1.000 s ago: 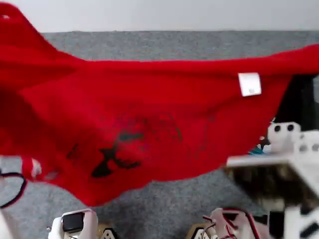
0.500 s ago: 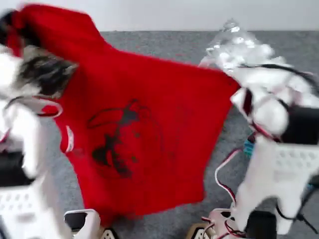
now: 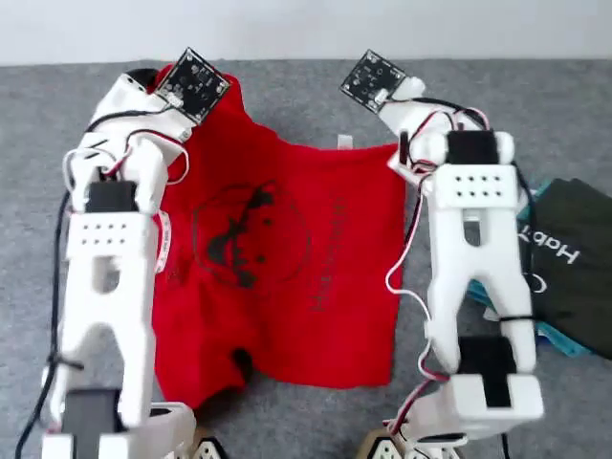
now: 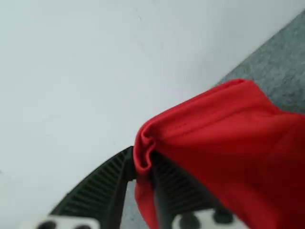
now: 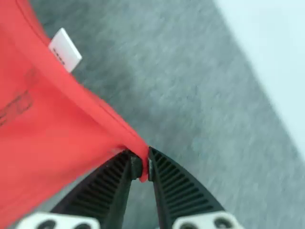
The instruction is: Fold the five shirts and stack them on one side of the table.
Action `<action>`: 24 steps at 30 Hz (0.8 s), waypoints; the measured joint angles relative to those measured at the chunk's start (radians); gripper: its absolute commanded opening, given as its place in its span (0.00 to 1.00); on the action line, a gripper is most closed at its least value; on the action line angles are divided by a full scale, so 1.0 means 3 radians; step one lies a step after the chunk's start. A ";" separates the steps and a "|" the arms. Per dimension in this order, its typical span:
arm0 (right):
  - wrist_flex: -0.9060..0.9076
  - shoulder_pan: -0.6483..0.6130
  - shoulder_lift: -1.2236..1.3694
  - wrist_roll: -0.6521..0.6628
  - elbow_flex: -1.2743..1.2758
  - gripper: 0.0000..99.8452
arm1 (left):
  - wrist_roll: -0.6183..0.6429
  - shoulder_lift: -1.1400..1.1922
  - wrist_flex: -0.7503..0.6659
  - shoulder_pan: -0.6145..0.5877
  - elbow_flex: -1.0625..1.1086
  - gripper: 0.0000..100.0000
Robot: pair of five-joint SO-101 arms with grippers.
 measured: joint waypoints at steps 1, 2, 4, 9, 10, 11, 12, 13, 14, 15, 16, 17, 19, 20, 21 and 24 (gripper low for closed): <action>-0.0169 0.0000 0.0077 0.0066 0.0000 0.01 | 0.0000 0.0143 -0.0092 -0.0015 -0.0056 0.01; -0.0332 0.0000 0.0143 0.0128 0.0000 0.01 | 0.0000 0.0281 -0.0179 -0.0031 -0.0133 0.01; -0.0660 0.0005 0.0261 0.0261 0.0000 0.01 | 0.0005 0.0547 -0.0322 -0.0046 -0.0343 0.01; -0.1493 0.0000 0.0471 0.0685 0.0000 0.01 | 0.0005 0.1207 -0.0425 -0.0056 -0.0982 0.01; -0.1647 0.0000 0.0511 0.0767 0.0000 0.01 | 0.0005 0.1330 -0.0425 -0.0056 -0.1110 0.01; -0.1785 0.0000 0.0547 0.0849 0.0005 0.01 | 0.0005 0.1453 -0.0425 -0.0056 -0.1253 0.01; -0.1918 0.0000 0.0593 0.0931 0.0005 0.01 | 0.0005 0.1575 -0.0425 -0.0056 -0.1386 0.01; -0.2041 0.0000 0.0639 0.1013 0.0005 0.01 | 0.0005 0.1693 -0.0425 -0.0056 -0.1524 0.01; -0.2169 0.0000 0.0680 0.1079 0.0005 0.01 | 0.0005 0.1811 -0.0425 -0.0056 -0.1662 0.01; -0.2266 0.0000 0.0736 0.1120 0.0005 0.01 | 0.0005 0.1933 -0.0425 -0.0056 -0.1821 0.01; -0.2337 0.0000 0.0793 0.1141 -0.0010 0.01 | 0.0005 0.2041 -0.0425 -0.0056 -0.1964 0.01; -0.2373 0.0000 0.0854 0.1156 -0.0041 0.01 | 0.0005 0.2138 -0.0425 -0.0056 -0.2107 0.01; -0.2404 0.0000 0.0972 0.1166 -0.0148 0.01 | 0.0005 0.2307 -0.0425 -0.0056 -0.2353 0.01; -0.2409 0.0000 0.1018 0.1166 -0.0215 0.01 | 0.0005 0.2353 -0.0399 -0.0056 -0.2455 0.01; -0.2424 0.0000 0.1054 0.1166 -0.0286 0.01 | 0.0005 0.2388 -0.0353 -0.0056 -0.2537 0.01; -0.2435 0.0000 0.1125 0.1166 -0.0440 0.01 | 0.0000 0.2429 -0.0133 -0.0056 -0.2746 0.01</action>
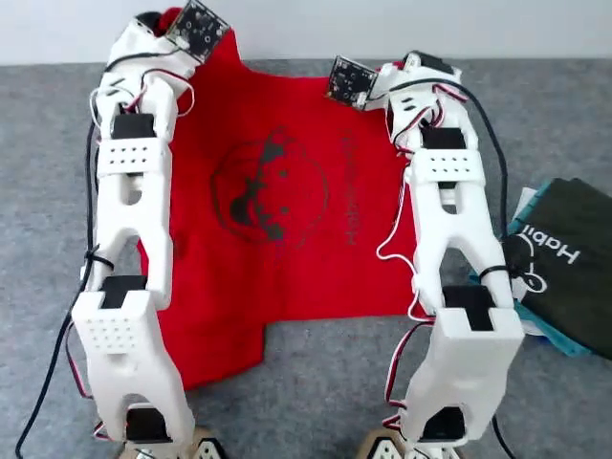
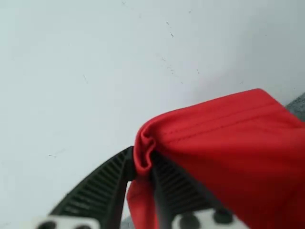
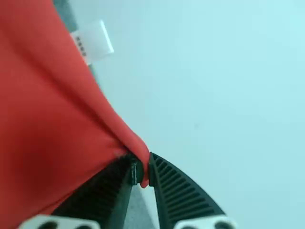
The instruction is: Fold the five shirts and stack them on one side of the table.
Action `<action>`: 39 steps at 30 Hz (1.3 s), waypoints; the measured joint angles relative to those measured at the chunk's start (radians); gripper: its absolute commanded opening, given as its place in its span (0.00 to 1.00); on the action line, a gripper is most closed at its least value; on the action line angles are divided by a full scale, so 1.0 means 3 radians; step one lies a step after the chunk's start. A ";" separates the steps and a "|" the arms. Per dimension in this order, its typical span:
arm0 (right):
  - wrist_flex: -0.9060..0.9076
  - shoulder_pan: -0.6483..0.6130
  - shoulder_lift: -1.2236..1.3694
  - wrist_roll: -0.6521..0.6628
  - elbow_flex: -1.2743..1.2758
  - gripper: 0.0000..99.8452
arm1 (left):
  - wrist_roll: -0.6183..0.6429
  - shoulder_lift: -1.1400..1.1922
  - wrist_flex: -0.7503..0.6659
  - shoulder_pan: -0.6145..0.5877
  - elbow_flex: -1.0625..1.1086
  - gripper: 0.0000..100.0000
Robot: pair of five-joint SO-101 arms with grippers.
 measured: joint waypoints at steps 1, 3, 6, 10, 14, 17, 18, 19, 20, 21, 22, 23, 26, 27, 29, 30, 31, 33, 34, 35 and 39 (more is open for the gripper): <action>0.0020 0.0000 0.0005 0.0000 -0.0026 0.01 | 0.0000 0.0000 0.0092 0.0000 -0.0046 0.01; 0.0174 0.0000 0.0005 0.0000 -0.0031 0.01 | -0.0005 0.0000 0.0317 0.0000 -0.0133 0.01; 0.0573 0.0000 0.0005 -0.0102 -0.0031 0.01 | -0.0005 0.0000 0.0798 0.0000 -0.0281 0.01; 0.1284 0.0000 -0.0107 -0.0215 -0.0031 0.01 | -0.0005 0.0000 0.1678 0.0000 -0.0573 0.01; 0.2015 0.0000 -0.0286 -0.0235 -0.0031 0.01 | -0.0005 0.0000 0.2757 0.0000 -0.0921 0.01; 0.2511 0.0000 -0.0425 -0.0251 -0.0031 0.01 | -0.0026 0.0000 0.3503 0.0000 -0.1156 0.01; 0.2660 0.0000 -0.0471 -0.0292 -0.0031 0.01 | -0.0072 0.0000 0.3713 0.0000 -0.1222 0.01; 0.2793 0.0000 -0.0517 -0.0358 -0.0031 0.01 | -0.0128 0.0000 0.3928 0.0000 -0.1274 0.01; 0.2915 0.0000 -0.0552 -0.0414 -0.0031 0.01 | -0.0174 0.0000 0.4107 0.0000 -0.1320 0.01; 0.3033 0.0000 -0.0588 -0.0465 -0.0031 0.01 | -0.0189 0.0000 0.4230 0.0000 -0.1330 0.01; 0.3166 0.0000 -0.0609 -0.0511 -0.0031 0.01 | -0.0199 -0.0005 0.4286 0.0000 -0.1340 0.01; 0.3289 0.0000 -0.0629 -0.0547 -0.0031 0.01 | -0.0199 -0.0005 0.4317 0.0000 -0.1340 0.01; 0.3647 0.0000 -0.0650 -0.0665 -0.0031 0.01 | -0.0199 -0.0092 0.4337 -0.0031 -0.1181 0.01; 0.3749 0.0000 -0.0650 -0.0706 -0.0031 0.01 | -0.0199 -0.0184 0.4337 -0.0031 -0.1038 0.01; 0.3928 0.0000 -0.0650 -0.0762 -0.0031 0.01 | -0.0199 -0.0425 0.4337 -0.0020 -0.0650 0.01; 0.4030 0.0000 -0.0650 -0.0783 -0.0031 0.01 | -0.0199 -0.0593 0.4337 0.0005 -0.0409 0.01; 0.4138 0.0000 -0.0650 -0.0808 -0.0031 0.01 | -0.0199 -0.0767 0.4337 0.0031 -0.0138 0.01; 0.4342 0.0000 -0.0650 -0.0864 -0.0031 0.01 | -0.0199 -0.1156 0.4337 0.0107 0.0465 0.01; 0.4439 0.0000 -0.0650 -0.0885 -0.0031 0.01 | -0.0199 -0.1345 0.4337 0.0143 0.0762 0.01; 0.4547 0.0000 -0.0650 -0.0900 -0.0031 0.01 | -0.0199 -0.1529 0.4337 0.0179 0.1048 0.01; 0.4736 0.0020 -0.0650 -0.0905 -0.0036 0.01 | -0.0189 -0.2174 0.4337 0.0297 0.2046 0.01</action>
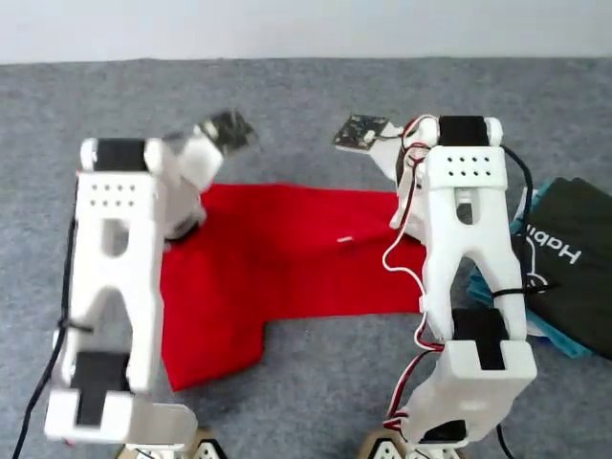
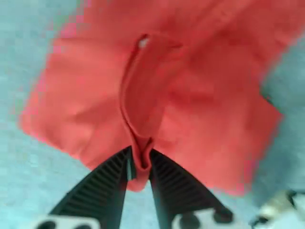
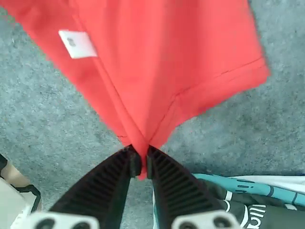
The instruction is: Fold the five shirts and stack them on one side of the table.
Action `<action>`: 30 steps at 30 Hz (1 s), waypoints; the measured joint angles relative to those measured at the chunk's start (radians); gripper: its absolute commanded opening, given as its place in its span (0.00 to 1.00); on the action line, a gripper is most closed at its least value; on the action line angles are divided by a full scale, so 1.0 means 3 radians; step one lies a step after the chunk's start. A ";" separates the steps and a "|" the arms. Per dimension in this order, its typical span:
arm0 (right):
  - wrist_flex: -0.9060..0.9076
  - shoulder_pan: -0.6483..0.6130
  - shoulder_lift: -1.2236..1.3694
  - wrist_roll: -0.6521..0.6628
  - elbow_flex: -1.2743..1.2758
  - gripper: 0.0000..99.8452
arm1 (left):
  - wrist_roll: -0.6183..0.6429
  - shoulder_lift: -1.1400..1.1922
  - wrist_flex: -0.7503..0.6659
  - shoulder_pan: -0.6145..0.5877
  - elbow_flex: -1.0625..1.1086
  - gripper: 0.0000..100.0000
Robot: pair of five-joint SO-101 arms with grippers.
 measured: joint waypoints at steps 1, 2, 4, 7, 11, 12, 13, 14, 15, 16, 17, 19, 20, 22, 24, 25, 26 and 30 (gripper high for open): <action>0.0000 0.0026 -0.0026 -0.0005 0.0000 0.01 | 0.0000 -0.0138 0.0000 0.0026 0.0215 0.01; 0.0000 0.0046 -0.0056 -0.0005 0.0000 0.01 | 0.0000 -0.0261 0.0000 0.0041 0.0419 0.01; 0.0000 0.0066 -0.0159 -0.0005 0.0051 0.01 | 0.0000 -0.0491 0.0000 0.0046 0.0762 0.01; 0.0005 0.0051 -0.0322 -0.0005 0.0286 0.01 | 0.0005 -0.0767 -0.0010 -0.0010 0.1151 0.01; 0.0010 0.0046 -0.0578 0.0056 0.0711 0.01 | 0.0000 -0.1018 -0.0210 -0.0215 0.1550 0.01; 0.0010 0.0046 -0.0629 0.0066 0.0803 0.01 | -0.0010 -0.1054 -0.0271 -0.0271 0.1626 0.01; 0.0010 0.0046 -0.0670 0.0066 0.0880 0.01 | -0.0015 -0.1079 -0.0327 -0.0322 0.1688 0.01; 0.0010 0.0046 -0.0706 0.0066 0.0941 0.01 | -0.0020 -0.1095 -0.0368 -0.0358 0.1739 0.01; 0.0010 0.0046 -0.0736 0.0066 0.1008 0.01 | -0.0020 -0.1105 -0.0404 -0.0378 0.1780 0.02; 0.0010 0.0046 -0.0752 0.0066 0.1059 0.01 | -0.0020 -0.1120 -0.0430 -0.0384 0.1811 0.02; 0.0010 0.0046 -0.0752 0.0066 0.1120 0.01 | -0.0020 -0.1125 -0.0455 -0.0384 0.1826 0.02; 0.0010 0.0046 -0.0752 0.0066 0.1233 0.01 | -0.0020 -0.1125 -0.0471 -0.0399 0.1826 0.02; 0.0010 0.0046 -0.0752 0.0066 0.1274 0.01 | -0.0020 -0.1125 -0.0476 -0.0409 0.1826 0.02; 0.0010 0.0061 -0.0752 0.0066 0.1299 0.01 | -0.0020 -0.1125 -0.0481 -0.0409 0.1826 0.02; 0.0010 0.0072 -0.0752 0.0066 0.1304 0.01 | -0.0077 -0.1125 -0.0481 -0.0404 0.1826 0.02; 0.0010 0.0072 -0.0752 0.0066 0.1304 0.02 | -0.0133 -0.1125 -0.0476 -0.0404 0.1826 0.02; 0.0010 0.0072 -0.0752 0.0066 0.1304 0.03 | -0.0179 -0.1125 -0.0450 -0.0404 0.1826 0.02; 0.0010 0.0072 -0.0752 0.0066 0.1304 0.14 | -0.0332 -0.1279 -0.0225 -0.0404 0.1826 0.08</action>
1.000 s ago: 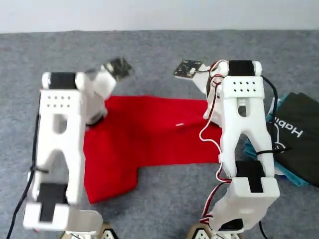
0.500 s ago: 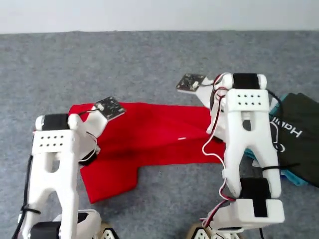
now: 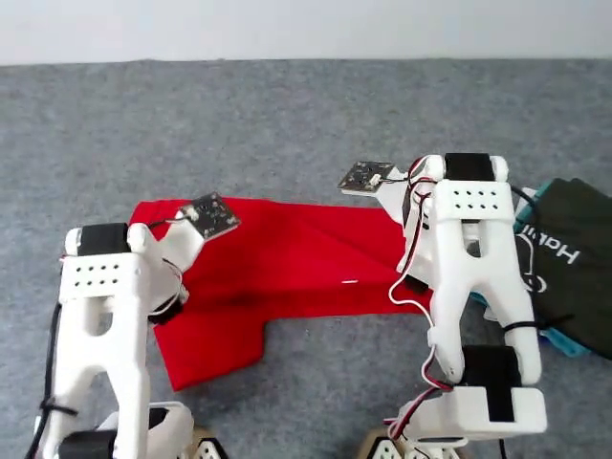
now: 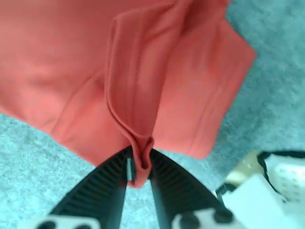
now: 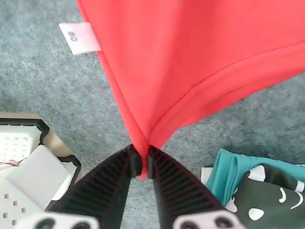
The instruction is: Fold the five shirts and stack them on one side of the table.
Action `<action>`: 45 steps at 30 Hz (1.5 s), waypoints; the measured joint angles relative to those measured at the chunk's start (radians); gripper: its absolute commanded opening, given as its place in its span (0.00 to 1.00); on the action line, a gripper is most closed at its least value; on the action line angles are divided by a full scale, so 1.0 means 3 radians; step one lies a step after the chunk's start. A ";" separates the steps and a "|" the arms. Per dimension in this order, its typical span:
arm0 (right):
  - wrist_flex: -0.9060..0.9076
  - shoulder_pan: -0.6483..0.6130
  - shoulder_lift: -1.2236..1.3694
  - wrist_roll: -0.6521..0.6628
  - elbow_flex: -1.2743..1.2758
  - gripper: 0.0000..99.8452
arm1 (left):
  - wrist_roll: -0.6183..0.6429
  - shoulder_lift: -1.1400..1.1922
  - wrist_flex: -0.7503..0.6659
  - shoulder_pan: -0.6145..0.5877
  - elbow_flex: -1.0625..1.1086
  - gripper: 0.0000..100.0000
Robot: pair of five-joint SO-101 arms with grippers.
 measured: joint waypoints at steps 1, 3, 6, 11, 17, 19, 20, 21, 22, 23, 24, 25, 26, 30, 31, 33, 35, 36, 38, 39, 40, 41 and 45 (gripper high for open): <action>0.0000 0.0026 0.0000 0.0000 0.0000 0.16 | -0.0041 -0.0092 0.0061 0.0000 -0.0005 0.10; 0.0000 0.0113 -0.0077 -0.0005 0.0000 0.19 | -0.0092 -0.0307 0.0164 0.0000 -0.0005 0.15; 0.0000 0.0169 -0.0266 -0.0005 0.0000 0.18 | -0.0107 -0.0706 0.0215 0.0000 -0.0005 0.19; 0.0000 0.0164 -0.0404 -0.0005 0.0000 0.13 | -0.0123 -0.1340 0.0220 0.0000 0.0148 0.19; 0.0000 0.0164 -0.0404 -0.0005 0.0020 0.06 | -0.0363 -0.1770 0.0230 0.0000 0.0419 0.06; 0.0000 0.0143 -0.0404 -0.0005 0.0020 0.07 | -0.0373 -0.1851 0.0235 0.0000 0.0419 0.03; 0.0000 0.0128 -0.0399 -0.0005 0.0020 0.07 | -0.0373 -0.1882 0.0235 0.0000 0.0419 0.01; 0.0000 0.0123 -0.0368 -0.0036 0.0020 0.07 | -0.0373 -0.1897 0.0235 0.0000 0.0419 0.01; 0.0000 0.0123 -0.0322 -0.0148 0.0020 0.07 | -0.0353 -0.1913 0.0235 0.0000 0.0419 0.02; 0.0000 0.0133 -0.0281 -0.0281 0.0020 0.07 | -0.0286 -0.1923 0.0235 0.0000 0.0419 0.02; 0.0000 0.0143 -0.0240 -0.0419 0.0020 0.07 | -0.0189 -0.1933 0.0235 0.0000 0.0419 0.02; 0.0000 0.0143 -0.0205 -0.0573 0.0020 0.07 | -0.0066 -0.1938 0.0235 0.0000 0.0419 0.02; 0.0000 0.0138 -0.0164 -0.0731 0.0020 0.07 | 0.0082 -0.1944 0.0235 0.0000 0.0419 0.02; -0.0041 -0.0026 0.0010 -0.1437 0.0020 0.07 | 0.0772 -0.1944 0.0102 0.0000 0.0419 0.02; -0.0082 -0.0082 0.0056 -0.1642 0.0020 0.07 | 0.0951 -0.1944 0.0036 0.0000 0.0419 0.02; -0.0235 -0.0179 0.0128 -0.2041 0.0020 0.07 | 0.1258 -0.1944 -0.0092 0.0000 0.0445 0.02; -0.0414 -0.0261 0.0174 -0.2388 0.0020 0.07 | 0.1463 -0.1944 -0.0220 0.0000 0.0517 0.02; -0.0511 -0.0292 0.0199 -0.2537 0.0020 0.07 | 0.1509 -0.1944 -0.0286 0.0000 0.0547 0.02; -0.0680 -0.0343 0.0266 -0.2746 0.0015 0.08 | 0.1545 -0.1944 -0.0409 0.0000 0.0593 0.02; -0.0747 -0.0343 0.0322 -0.2823 -0.0020 0.10 | 0.1555 -0.1944 -0.0465 0.0000 0.0609 0.02; -0.0793 -0.0343 0.0389 -0.2890 -0.0072 0.14 | 0.1555 -0.1944 -0.0522 0.0000 0.0614 0.02; -0.0834 -0.0327 0.0471 -0.2941 -0.0143 0.17 | 0.1555 -0.1944 -0.0563 0.0000 0.0614 0.02; -0.0854 -0.0332 0.0921 -0.3135 -0.0573 0.19 | 0.1560 -0.1944 -0.0747 0.0000 0.0614 0.02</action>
